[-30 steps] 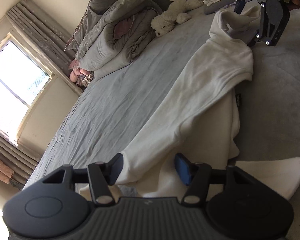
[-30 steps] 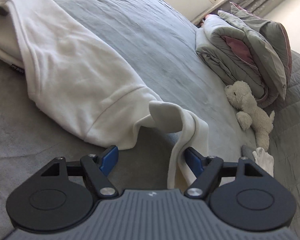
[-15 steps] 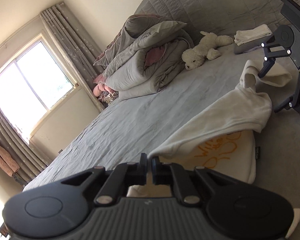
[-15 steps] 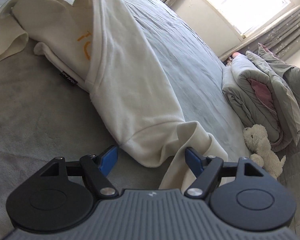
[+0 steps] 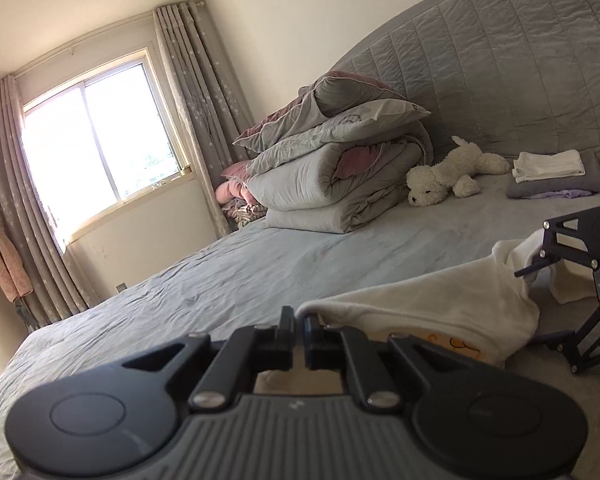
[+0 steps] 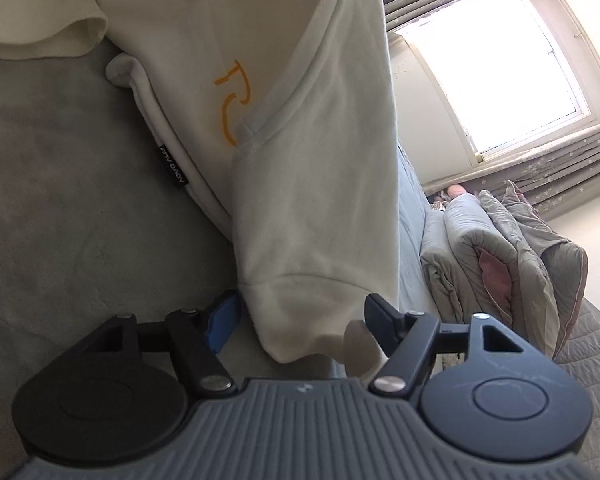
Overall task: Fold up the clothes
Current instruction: 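Raise the sweatshirt high with both grippers and shake it out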
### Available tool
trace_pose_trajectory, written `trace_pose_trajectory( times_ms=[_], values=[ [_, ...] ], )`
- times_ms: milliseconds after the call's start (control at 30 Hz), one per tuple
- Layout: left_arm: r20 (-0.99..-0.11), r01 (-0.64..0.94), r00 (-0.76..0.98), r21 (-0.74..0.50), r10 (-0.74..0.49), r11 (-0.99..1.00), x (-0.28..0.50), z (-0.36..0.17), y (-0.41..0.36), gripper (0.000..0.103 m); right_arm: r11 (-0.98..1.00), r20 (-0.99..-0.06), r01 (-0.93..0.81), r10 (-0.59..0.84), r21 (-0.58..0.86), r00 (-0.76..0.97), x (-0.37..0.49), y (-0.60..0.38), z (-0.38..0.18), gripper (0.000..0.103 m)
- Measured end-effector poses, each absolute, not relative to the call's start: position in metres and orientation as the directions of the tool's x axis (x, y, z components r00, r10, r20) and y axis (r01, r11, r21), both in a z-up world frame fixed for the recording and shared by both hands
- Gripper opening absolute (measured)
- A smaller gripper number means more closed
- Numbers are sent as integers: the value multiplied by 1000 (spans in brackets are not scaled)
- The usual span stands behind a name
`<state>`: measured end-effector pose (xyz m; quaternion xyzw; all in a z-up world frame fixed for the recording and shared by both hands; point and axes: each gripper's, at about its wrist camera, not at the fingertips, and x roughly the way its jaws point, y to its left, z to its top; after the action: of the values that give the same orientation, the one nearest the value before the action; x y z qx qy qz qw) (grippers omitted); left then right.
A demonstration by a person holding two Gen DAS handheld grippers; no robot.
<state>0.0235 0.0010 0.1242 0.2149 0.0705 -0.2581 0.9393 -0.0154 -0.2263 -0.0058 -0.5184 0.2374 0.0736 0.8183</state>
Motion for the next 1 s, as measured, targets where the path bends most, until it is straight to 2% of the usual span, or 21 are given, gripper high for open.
trace_pose_trajectory(
  times_ms=[267,400,500,533,567,633,733,1000],
  values=[
    [-230,499,866,348,-444,794,18,122,-3,5,349,-358,-300,-117,-888,926,-16,-221,-14,70],
    [-231,499,866,348,-444,793,15,122,-2,5,337,-354,-301,-105,-892,929,-14,-219,-14,67],
    [-235,498,866,339,-440,798,16,122,1,5,330,-356,-308,-97,-892,929,-12,-218,-14,39],
    [-238,498,866,334,-440,800,16,122,1,4,328,-357,-310,-94,-892,929,-11,-217,-14,24],
    [-241,500,865,337,-440,798,15,121,1,5,326,-358,-312,-91,-892,929,-11,-217,-14,15],
    [-247,504,863,345,-441,792,14,119,1,5,324,-363,-318,-85,-891,928,-10,-216,-13,8],
    [-249,500,865,364,-435,785,13,118,2,5,343,-377,-331,-75,-879,923,-13,-218,-4,3],
    [-230,508,862,391,-453,768,5,118,2,4,494,-306,-218,-105,-842,946,-13,-242,31,1]
  ],
)
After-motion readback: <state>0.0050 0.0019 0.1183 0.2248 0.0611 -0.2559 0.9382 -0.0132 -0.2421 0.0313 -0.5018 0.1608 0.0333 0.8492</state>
